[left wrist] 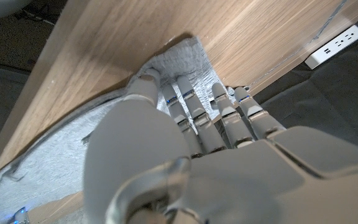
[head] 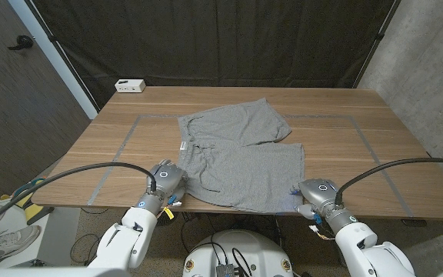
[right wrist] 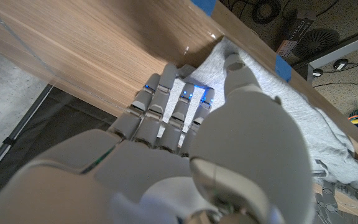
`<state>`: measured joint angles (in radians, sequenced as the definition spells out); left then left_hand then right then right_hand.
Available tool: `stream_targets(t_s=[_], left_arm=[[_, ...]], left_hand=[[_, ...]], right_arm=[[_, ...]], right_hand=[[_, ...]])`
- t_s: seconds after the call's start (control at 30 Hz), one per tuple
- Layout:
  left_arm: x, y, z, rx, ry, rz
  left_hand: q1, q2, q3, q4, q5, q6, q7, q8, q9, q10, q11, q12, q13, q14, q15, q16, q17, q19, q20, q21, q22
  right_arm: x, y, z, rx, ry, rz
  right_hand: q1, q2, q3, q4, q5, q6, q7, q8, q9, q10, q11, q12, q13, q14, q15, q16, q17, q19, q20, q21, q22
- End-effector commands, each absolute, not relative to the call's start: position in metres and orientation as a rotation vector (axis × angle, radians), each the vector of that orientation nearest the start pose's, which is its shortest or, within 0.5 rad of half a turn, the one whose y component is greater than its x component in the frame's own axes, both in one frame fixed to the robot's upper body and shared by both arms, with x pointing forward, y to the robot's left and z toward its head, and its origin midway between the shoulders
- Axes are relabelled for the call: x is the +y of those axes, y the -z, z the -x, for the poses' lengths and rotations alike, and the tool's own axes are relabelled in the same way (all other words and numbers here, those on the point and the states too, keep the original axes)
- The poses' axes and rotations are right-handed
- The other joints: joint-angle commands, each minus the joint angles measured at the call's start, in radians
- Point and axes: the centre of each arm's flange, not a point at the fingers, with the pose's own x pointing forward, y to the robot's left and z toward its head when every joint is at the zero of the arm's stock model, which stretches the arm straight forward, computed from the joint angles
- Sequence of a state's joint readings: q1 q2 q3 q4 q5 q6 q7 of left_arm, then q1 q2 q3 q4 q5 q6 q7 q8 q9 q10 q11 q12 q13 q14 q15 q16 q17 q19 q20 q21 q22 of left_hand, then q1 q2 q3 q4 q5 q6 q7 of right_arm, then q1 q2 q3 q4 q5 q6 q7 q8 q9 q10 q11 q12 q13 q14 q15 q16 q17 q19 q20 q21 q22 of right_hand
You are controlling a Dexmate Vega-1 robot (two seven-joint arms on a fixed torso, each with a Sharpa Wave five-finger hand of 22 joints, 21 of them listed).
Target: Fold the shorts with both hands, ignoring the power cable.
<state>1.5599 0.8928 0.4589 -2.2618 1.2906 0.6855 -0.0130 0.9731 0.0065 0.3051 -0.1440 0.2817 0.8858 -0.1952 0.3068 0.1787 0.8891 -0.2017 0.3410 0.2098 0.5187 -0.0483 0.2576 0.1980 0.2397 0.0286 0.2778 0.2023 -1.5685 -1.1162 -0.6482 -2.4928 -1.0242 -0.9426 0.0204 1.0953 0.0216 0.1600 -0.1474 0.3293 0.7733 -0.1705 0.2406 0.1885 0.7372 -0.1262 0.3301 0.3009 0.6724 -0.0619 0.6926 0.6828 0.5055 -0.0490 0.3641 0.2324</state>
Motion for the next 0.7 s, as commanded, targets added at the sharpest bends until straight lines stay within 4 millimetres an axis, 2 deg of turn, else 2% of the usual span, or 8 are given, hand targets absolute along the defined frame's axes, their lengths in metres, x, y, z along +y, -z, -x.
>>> stream_targets(t_s=[0.03,0.13,0.2,0.23,0.27,0.33,0.53,0.7], left_arm=[[0.2331,0.1571,-0.4368,-0.442,-0.324,-1.824],[0.2339,0.1578,-0.4364,-0.460,-0.346,-1.825],[0.2342,0.1588,-0.4359,-0.478,-0.367,-1.828],[0.2345,0.1591,-0.4358,-0.482,-0.375,-1.829],[0.2347,0.1593,-0.4357,-0.483,-0.379,-1.828],[0.2352,0.1600,-0.4352,-0.499,-0.398,-1.834],[0.2373,0.1599,-0.4339,-0.527,-0.433,-1.821],[0.2372,0.1564,-0.4313,-0.510,-0.430,-1.814]], left_hand=[[0.060,0.041,0.010,-0.008,-0.022,0.077,0.004,0.019,0.007,0.080,0.002,0.021,0.005,0.046,-0.183,0.015,0.008,0.025,-0.012,0.010,0.001],[0.113,0.072,0.014,-0.018,-0.050,0.115,0.017,0.025,0.010,0.128,0.001,0.029,0.014,0.075,-0.186,0.019,0.010,0.037,-0.018,0.016,0.001],[0.149,0.086,0.014,-0.024,-0.069,0.160,0.043,0.038,0.011,0.167,-0.002,0.044,0.029,0.101,-0.187,0.027,0.016,0.046,-0.023,0.020,0.001],[0.173,0.088,0.011,-0.028,-0.080,0.186,0.045,0.046,0.012,0.191,-0.002,0.056,0.039,0.115,-0.188,0.031,0.018,0.053,-0.027,0.024,0.002],[0.196,0.090,0.008,-0.029,-0.089,0.209,0.053,0.052,0.012,0.216,-0.003,0.068,0.050,0.144,-0.190,0.045,0.025,0.061,-0.032,0.029,0.003],[0.205,0.090,0.006,-0.029,-0.092,0.213,0.056,0.053,0.012,0.220,-0.004,0.070,0.054,0.155,-0.190,0.049,0.027,0.066,-0.034,0.032,0.004],[0.225,0.095,-0.001,-0.023,-0.097,0.225,0.069,0.055,0.014,0.234,-0.001,0.079,0.070,0.205,-0.192,0.074,0.040,0.081,-0.045,0.042,0.006],[0.233,0.102,-0.006,-0.018,-0.096,0.220,0.078,0.054,0.017,0.233,0.003,0.083,0.084,0.223,-0.192,0.085,0.048,0.077,-0.041,0.044,0.009]], right_arm=[[-0.2201,0.1915,-0.3921,-0.268,0.074,1.657],[-0.2212,0.1938,-0.3922,-0.307,0.095,1.655],[-0.2234,0.1952,-0.3945,-0.301,0.091,1.631],[-0.2239,0.1962,-0.3945,-0.314,0.101,1.633],[-0.2240,0.1959,-0.3945,-0.308,0.096,1.628],[-0.2236,0.1971,-0.3925,-0.347,0.130,1.639],[-0.2244,0.1931,-0.3910,-0.372,0.152,1.618],[-0.2275,0.1880,-0.3884,-0.402,0.173,1.585]], right_hand=[[0.081,0.032,-0.022,-0.001,-0.003,0.132,0.018,0.007,0.006,0.147,0.017,0.095,0.050,0.074,-0.169,0.112,0.136,0.033,-0.037,0.037,0.009],[0.120,0.053,-0.025,-0.002,-0.009,0.201,0.040,0.015,0.010,0.204,0.021,0.144,0.078,0.102,-0.168,0.153,0.197,0.049,-0.036,0.058,0.014],[0.156,0.070,-0.024,-0.007,-0.015,0.250,0.056,0.021,0.015,0.245,0.033,0.184,0.103,0.133,-0.169,0.193,0.252,0.074,-0.039,0.080,0.017],[0.185,0.082,-0.020,-0.011,-0.018,0.259,0.059,0.016,0.017,0.263,0.024,0.207,0.121,0.144,-0.168,0.205,0.281,0.086,-0.042,0.095,0.020],[0.200,0.093,-0.017,-0.010,-0.022,0.286,0.069,0.021,0.018,0.284,0.039,0.226,0.134,0.161,-0.168,0.218,0.302,0.106,-0.037,0.111,0.023],[0.217,0.100,-0.014,-0.010,-0.028,0.317,0.085,0.025,0.018,0.304,0.051,0.247,0.147,0.171,-0.167,0.217,0.319,0.114,-0.035,0.124,0.025],[0.227,0.109,-0.016,-0.002,-0.040,0.349,0.085,0.024,0.017,0.305,0.061,0.267,0.169,0.186,-0.165,0.210,0.345,0.122,-0.048,0.146,0.034],[0.228,0.110,-0.018,0.004,-0.044,0.348,0.089,0.018,0.019,0.296,0.066,0.275,0.181,0.190,-0.164,0.201,0.356,0.119,-0.056,0.159,0.043]])
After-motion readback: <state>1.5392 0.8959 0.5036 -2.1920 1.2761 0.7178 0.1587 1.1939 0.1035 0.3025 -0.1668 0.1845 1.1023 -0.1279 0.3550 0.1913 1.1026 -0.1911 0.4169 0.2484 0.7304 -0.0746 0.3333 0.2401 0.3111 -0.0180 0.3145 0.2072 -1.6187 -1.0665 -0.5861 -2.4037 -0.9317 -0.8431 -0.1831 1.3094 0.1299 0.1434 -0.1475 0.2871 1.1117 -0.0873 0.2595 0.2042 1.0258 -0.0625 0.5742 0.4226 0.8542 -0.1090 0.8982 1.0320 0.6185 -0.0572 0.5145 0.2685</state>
